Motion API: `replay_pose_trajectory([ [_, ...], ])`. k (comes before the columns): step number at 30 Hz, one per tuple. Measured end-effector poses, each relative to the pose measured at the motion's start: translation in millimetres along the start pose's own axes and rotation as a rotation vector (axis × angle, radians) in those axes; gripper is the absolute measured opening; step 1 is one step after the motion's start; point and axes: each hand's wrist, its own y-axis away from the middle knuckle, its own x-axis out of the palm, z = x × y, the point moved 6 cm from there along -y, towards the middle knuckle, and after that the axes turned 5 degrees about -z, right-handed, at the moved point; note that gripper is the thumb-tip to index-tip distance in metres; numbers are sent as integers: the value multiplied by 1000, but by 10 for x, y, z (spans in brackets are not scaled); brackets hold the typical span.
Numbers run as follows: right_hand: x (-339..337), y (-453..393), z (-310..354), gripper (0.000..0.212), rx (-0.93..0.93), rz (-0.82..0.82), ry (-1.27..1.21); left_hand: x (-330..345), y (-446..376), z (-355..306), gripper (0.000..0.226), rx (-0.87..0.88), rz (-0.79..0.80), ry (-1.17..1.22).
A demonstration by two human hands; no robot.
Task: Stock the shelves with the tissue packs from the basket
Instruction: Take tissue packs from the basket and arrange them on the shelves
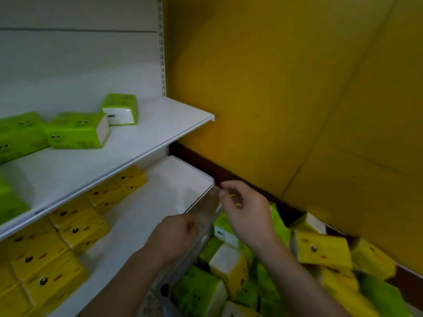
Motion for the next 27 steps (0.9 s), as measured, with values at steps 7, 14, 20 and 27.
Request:
replay_pose_trajectory([
  [7,-703,-6,-991,104,93,298,668,364,-91,-1070,12,98,75,175],
  [14,-510,229,-1245,78,-26,196,710,580,24,-919,40,-241,161,626],
  [20,-634,852,-615,48,-622,-122,428,411,197,-1017,40,-338,239,1134],
  [27,-710,749,-309,76,-593,-38,308,0,319,-812,35,-429,43,1250],
])
